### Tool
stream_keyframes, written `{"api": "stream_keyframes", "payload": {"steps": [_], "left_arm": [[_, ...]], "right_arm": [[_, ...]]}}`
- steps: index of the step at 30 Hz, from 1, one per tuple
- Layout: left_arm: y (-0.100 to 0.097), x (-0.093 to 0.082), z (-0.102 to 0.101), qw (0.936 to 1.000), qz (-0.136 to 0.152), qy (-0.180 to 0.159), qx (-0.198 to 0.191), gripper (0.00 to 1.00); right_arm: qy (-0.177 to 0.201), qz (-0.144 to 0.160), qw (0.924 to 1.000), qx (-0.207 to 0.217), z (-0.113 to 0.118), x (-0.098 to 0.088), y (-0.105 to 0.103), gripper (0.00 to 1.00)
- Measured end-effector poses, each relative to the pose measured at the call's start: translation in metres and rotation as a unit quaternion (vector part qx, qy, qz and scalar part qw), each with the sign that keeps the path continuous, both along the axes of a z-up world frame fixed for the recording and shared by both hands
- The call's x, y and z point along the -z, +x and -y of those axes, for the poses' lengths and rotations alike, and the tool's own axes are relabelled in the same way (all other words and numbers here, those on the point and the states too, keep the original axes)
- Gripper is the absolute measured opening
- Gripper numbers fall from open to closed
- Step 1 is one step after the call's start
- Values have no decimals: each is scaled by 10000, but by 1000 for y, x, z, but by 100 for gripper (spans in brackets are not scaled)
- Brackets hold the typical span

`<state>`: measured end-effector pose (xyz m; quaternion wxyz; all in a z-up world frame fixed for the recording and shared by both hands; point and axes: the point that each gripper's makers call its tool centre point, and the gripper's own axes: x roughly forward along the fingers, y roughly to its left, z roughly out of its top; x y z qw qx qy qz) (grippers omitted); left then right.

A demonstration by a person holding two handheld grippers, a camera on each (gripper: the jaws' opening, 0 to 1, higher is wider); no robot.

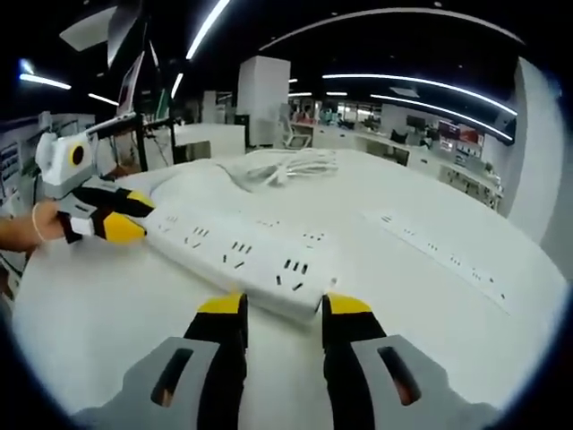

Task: Straighten the power strip on the desk, plug the charger into it

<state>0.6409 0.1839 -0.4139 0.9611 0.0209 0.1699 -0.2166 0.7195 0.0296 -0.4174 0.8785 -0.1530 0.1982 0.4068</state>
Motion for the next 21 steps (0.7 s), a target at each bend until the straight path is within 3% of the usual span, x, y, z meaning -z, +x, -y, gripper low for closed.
{"api": "stream_keyframes", "payload": {"steps": [11,21], "left_arm": [[1,2,4,9987,42,441,245,23],[5,4,8,9980,89,482,399,23]], "right_arm": [[64,-65,9997,228,7,0,-6,31],[15,-30,9987,517,15,0,-12,31]]}}
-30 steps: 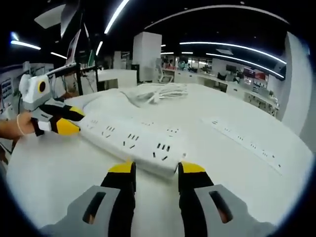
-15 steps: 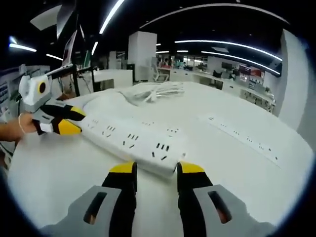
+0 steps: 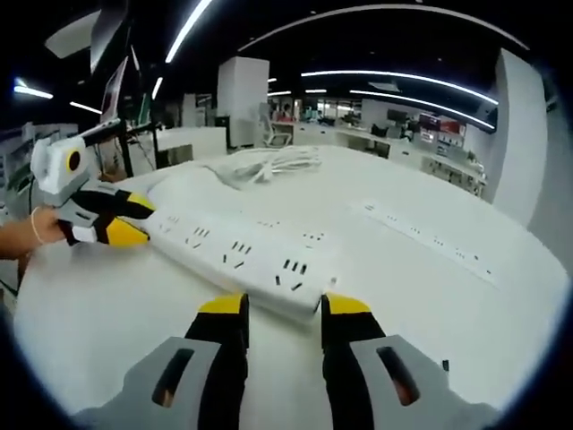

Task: Straighten the power strip on the desk, plug the charger into it

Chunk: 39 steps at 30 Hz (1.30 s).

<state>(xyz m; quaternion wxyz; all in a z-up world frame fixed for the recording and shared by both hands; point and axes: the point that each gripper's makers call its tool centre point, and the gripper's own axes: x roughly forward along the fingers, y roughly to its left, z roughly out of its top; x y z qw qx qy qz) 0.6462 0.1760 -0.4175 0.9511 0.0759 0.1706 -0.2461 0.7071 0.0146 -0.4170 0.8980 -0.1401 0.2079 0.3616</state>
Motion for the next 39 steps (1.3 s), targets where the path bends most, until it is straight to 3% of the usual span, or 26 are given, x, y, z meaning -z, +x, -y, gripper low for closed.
{"api": "stream_keyframes", "payload": {"steps": [20,39], "left_arm": [[9,1,11,9997,5,31,242,23],[17,1,26,9986,-60,68,518,22]], "right_arm": [[-209,112,9991,362,20,0,-10,29],[-16,170,9977,661,37,-1,-15,27]]}}
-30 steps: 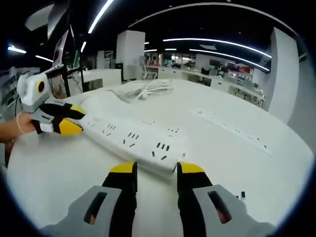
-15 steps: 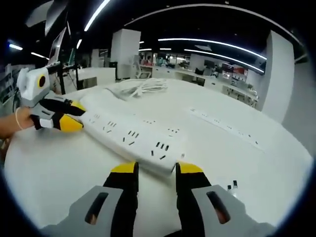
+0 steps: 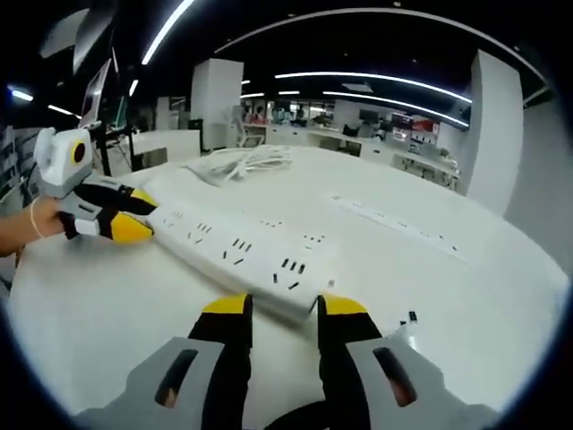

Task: Straighten the power strip on the desk, plug the charger into it

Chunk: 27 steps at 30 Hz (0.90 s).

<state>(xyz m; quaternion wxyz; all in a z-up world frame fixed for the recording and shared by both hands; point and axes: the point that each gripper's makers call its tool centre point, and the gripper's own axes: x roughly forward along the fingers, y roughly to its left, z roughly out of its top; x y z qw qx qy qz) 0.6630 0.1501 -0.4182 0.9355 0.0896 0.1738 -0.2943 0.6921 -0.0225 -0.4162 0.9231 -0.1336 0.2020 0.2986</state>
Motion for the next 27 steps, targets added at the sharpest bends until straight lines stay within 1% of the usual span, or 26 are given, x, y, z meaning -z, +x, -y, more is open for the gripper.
{"api": "stream_keyframes", "payload": {"steps": [15,27], "left_arm": [[6,1,9,9996,-35,103,255,22],[10,1,15,9992,-84,75,390,21]], "right_arm": [[19,16,9999,154,12,-1,-2,26],[6,-24,9997,236,17,-2,-8,28]]}}
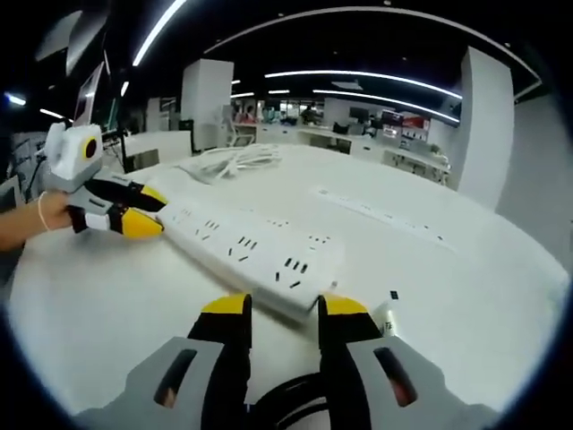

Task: Straighten the power strip on the desk, plug the charger into it

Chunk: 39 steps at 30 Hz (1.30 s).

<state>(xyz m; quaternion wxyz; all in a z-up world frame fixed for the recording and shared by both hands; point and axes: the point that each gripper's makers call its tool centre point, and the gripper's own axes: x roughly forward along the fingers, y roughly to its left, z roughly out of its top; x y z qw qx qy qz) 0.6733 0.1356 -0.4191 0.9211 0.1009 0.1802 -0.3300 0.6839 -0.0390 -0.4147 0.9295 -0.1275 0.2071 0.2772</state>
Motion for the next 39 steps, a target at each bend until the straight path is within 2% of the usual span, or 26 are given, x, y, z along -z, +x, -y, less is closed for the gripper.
{"api": "stream_keyframes", "payload": {"steps": [39], "left_arm": [[7,1,12,9996,-17,211,201,21]], "right_arm": [[-110,42,9998,138,16,0,-6,23]]}}
